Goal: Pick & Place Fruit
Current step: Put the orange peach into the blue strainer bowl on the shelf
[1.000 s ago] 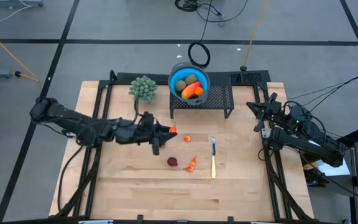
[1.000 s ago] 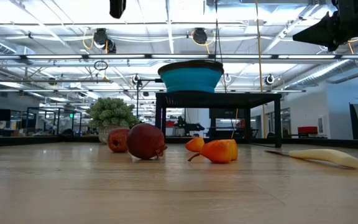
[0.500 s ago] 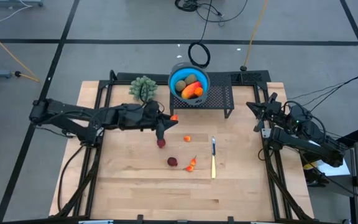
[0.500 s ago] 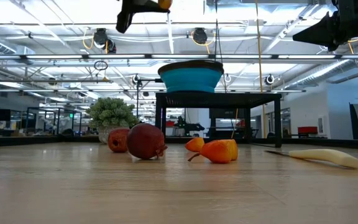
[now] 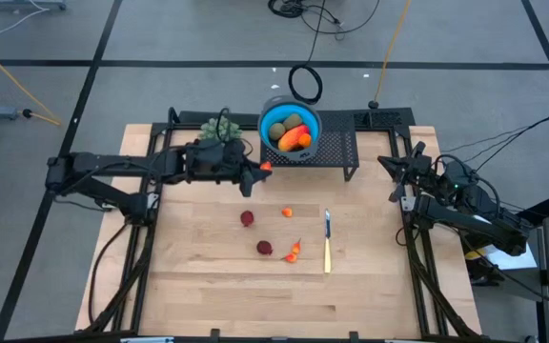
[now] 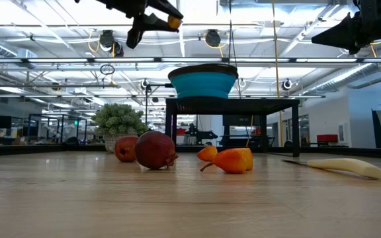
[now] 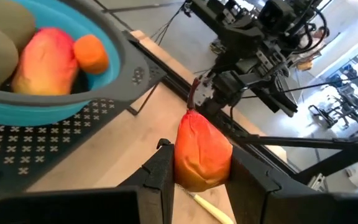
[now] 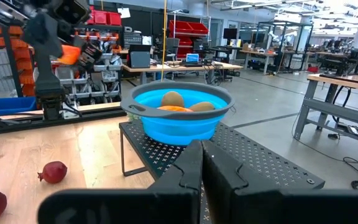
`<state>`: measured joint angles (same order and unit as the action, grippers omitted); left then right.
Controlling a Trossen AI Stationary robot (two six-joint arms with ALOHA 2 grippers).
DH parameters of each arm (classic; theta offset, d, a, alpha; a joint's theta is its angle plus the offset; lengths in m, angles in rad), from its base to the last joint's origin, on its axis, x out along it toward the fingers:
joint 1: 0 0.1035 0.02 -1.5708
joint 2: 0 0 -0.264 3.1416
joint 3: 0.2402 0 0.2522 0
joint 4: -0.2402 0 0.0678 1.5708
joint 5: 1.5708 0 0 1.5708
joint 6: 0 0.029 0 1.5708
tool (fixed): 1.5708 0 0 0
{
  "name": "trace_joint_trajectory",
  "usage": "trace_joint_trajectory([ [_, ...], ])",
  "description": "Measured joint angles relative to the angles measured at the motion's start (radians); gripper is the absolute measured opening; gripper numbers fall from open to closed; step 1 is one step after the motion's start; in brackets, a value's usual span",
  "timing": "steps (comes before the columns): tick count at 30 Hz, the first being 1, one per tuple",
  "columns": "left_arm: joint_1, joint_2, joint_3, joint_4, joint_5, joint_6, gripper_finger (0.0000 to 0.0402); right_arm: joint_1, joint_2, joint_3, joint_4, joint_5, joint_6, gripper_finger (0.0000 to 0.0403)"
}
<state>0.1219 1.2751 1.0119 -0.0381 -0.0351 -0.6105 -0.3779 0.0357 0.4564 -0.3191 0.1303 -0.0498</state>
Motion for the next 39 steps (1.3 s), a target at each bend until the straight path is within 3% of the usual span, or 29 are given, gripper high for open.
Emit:
trace_joint_trajectory([
  [5,0.078,0.003,0.075,-0.198,0.080,0.040,0.0108,0.000,0.000,0.000,0.000,0.000,0.000,0.0000],
  [14,0.198,0.040,0.307,-0.543,0.032,0.230,0.0108,0.000,0.000,0.000,0.000,0.000,0.011,0.0000],
  [25,0.309,0.224,0.519,-0.590,0.035,0.426,0.0108,0.000,0.002,0.000,0.000,0.000,0.011,0.0000],
  [39,0.323,0.470,0.680,-0.602,0.070,0.507,0.0108,0.000,0.002,0.000,0.000,0.000,0.011,0.0000],
])
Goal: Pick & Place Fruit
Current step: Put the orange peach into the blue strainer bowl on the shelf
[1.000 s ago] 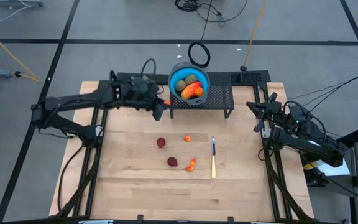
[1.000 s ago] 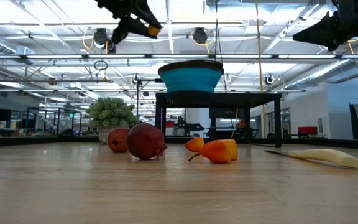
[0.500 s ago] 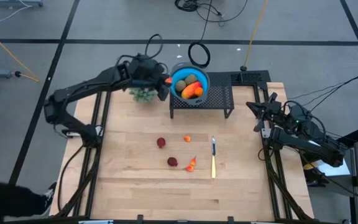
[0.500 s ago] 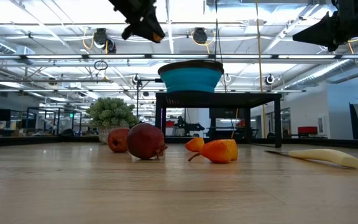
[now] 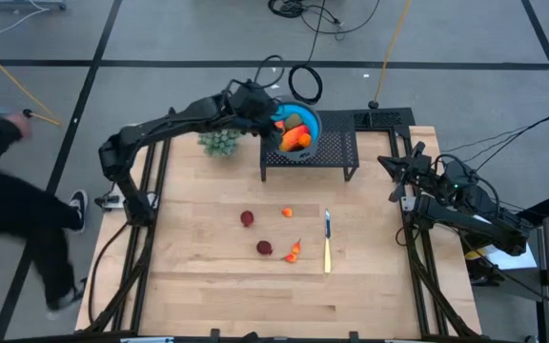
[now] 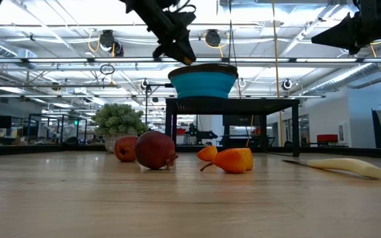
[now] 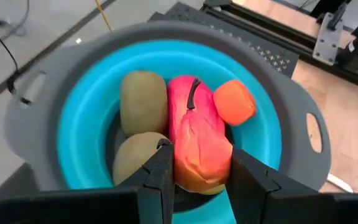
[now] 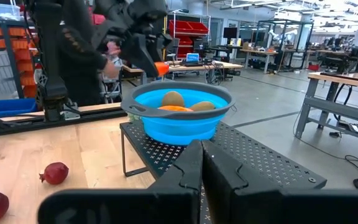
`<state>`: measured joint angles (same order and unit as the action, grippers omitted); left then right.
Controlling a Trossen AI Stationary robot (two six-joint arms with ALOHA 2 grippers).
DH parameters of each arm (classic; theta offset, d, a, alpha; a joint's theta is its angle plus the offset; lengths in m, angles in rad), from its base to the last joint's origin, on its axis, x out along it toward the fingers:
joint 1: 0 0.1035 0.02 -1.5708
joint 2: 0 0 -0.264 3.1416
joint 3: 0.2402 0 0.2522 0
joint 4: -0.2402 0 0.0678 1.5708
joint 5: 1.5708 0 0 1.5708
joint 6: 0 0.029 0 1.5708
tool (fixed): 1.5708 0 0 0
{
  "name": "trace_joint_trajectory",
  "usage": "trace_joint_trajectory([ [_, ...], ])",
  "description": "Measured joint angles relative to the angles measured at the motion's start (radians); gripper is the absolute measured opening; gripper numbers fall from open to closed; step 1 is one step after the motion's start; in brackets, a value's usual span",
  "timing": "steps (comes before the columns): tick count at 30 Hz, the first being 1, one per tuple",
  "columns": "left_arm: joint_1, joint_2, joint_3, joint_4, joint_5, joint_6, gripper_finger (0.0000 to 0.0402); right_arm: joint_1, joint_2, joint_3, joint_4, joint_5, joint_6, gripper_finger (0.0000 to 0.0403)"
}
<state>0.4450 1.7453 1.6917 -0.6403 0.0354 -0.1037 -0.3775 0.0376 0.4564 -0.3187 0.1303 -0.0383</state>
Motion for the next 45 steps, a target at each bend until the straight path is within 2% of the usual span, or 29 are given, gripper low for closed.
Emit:
trace_joint_trajectory([
  [9,-0.014,0.037,0.001,-0.016,0.013,-0.013,0.0108,0.000,0.000,0.000,0.000,0.000,0.000,0.0000],
  [28,-0.048,0.083,0.001,-0.007,-0.028,-0.006,0.0108,0.000,0.000,0.000,-0.001,0.000,-0.001,0.0000],
  [45,-0.048,0.085,0.001,-0.005,-0.036,-0.005,0.0108,0.000,0.000,0.000,-0.001,0.000,-0.003,0.0000],
])
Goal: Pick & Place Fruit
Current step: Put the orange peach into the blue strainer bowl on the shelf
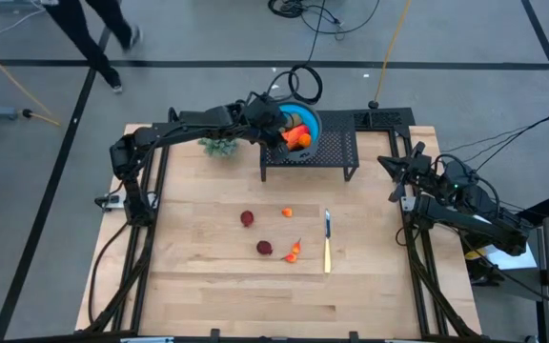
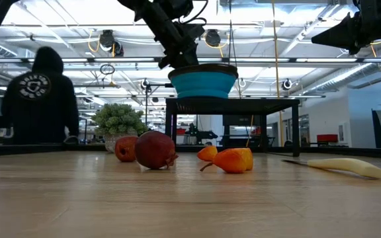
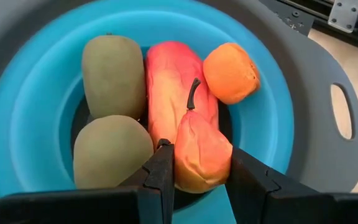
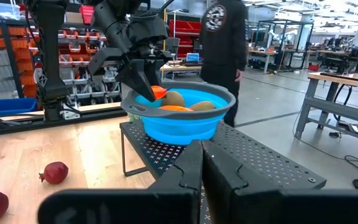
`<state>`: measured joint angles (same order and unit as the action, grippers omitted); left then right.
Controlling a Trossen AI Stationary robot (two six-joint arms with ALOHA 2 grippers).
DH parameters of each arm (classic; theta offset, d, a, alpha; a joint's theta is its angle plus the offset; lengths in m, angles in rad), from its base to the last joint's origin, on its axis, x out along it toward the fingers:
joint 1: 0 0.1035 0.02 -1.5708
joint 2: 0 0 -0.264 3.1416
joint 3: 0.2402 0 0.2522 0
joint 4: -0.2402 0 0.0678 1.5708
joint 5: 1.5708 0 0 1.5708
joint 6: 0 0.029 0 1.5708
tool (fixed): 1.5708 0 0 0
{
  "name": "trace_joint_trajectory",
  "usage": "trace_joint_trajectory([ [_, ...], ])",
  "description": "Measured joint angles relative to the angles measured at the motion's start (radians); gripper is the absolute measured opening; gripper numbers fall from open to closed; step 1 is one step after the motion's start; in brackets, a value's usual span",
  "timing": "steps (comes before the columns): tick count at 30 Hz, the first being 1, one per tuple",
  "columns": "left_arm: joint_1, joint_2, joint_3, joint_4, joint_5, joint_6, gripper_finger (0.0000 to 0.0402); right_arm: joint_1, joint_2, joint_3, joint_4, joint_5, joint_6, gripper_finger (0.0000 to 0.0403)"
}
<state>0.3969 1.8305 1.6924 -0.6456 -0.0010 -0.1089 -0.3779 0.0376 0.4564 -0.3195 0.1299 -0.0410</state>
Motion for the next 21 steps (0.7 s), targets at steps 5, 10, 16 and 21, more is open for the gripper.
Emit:
trace_joint_trajectory([
  [5,0.001,0.000,0.000,0.000,0.000,-0.001,0.0109,0.000,0.000,0.000,0.000,0.000,0.000,0.0000],
  [10,0.001,0.000,0.000,-0.001,0.000,-0.003,0.0131,0.000,0.000,0.000,0.000,0.000,-0.001,0.0000],
  [16,0.001,0.000,0.000,0.001,0.000,-0.004,0.0186,0.000,0.000,0.000,0.000,0.000,-0.001,0.0000],
  [21,0.001,-0.001,0.000,0.012,0.000,-0.005,0.0217,0.000,0.000,0.000,0.000,0.000,-0.001,0.0000],
])
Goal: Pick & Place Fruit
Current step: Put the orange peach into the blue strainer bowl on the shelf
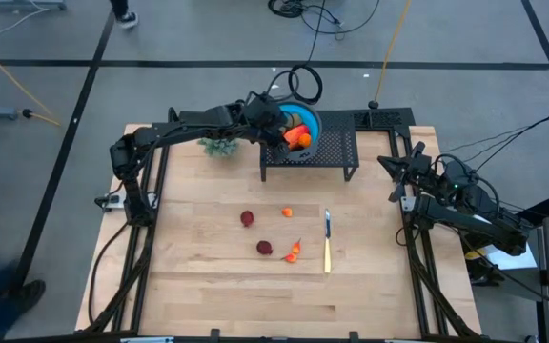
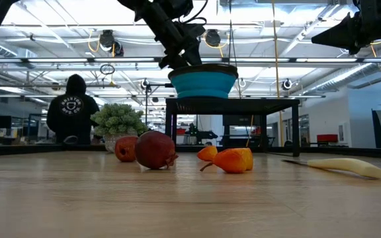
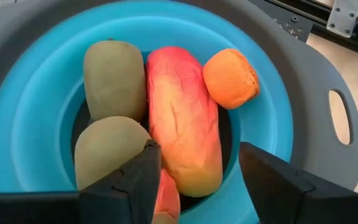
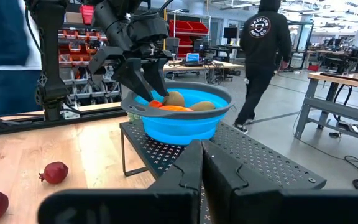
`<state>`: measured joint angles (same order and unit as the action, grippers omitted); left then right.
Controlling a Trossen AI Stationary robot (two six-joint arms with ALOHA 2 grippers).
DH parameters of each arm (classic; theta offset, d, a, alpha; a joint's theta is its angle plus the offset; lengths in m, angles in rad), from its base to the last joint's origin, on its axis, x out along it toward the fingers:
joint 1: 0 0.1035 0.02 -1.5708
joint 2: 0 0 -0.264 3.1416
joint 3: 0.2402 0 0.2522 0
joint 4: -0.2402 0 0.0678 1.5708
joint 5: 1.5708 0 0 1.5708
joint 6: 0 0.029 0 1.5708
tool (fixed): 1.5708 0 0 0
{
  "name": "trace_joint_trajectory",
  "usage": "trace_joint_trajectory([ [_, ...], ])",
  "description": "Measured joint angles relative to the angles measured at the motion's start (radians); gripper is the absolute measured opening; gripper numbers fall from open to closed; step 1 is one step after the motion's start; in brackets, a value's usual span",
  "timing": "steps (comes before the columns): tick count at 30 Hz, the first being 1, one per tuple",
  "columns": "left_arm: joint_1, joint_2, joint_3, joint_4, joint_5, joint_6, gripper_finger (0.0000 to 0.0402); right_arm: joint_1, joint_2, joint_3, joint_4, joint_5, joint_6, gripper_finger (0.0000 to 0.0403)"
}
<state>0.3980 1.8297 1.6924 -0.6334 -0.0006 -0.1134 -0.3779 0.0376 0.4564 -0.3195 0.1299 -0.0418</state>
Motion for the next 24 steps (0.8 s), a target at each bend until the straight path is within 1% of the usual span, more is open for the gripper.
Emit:
trace_joint_trajectory([
  [4,0.000,-0.001,0.000,0.000,0.000,-0.027,0.0229,0.000,0.000,0.000,0.000,0.000,0.002,0.0000],
  [10,-0.001,-0.028,0.000,0.012,0.000,-0.030,0.0229,0.000,0.000,0.000,0.000,0.000,0.003,0.0000],
  [18,-0.003,-0.079,0.000,0.067,0.001,-0.056,0.0230,0.000,0.000,0.000,0.001,-0.002,0.003,0.0000],
  [24,-0.014,-0.120,0.000,0.062,0.000,-0.062,0.0230,0.000,0.000,0.000,0.001,-0.002,0.002,0.0000],
])
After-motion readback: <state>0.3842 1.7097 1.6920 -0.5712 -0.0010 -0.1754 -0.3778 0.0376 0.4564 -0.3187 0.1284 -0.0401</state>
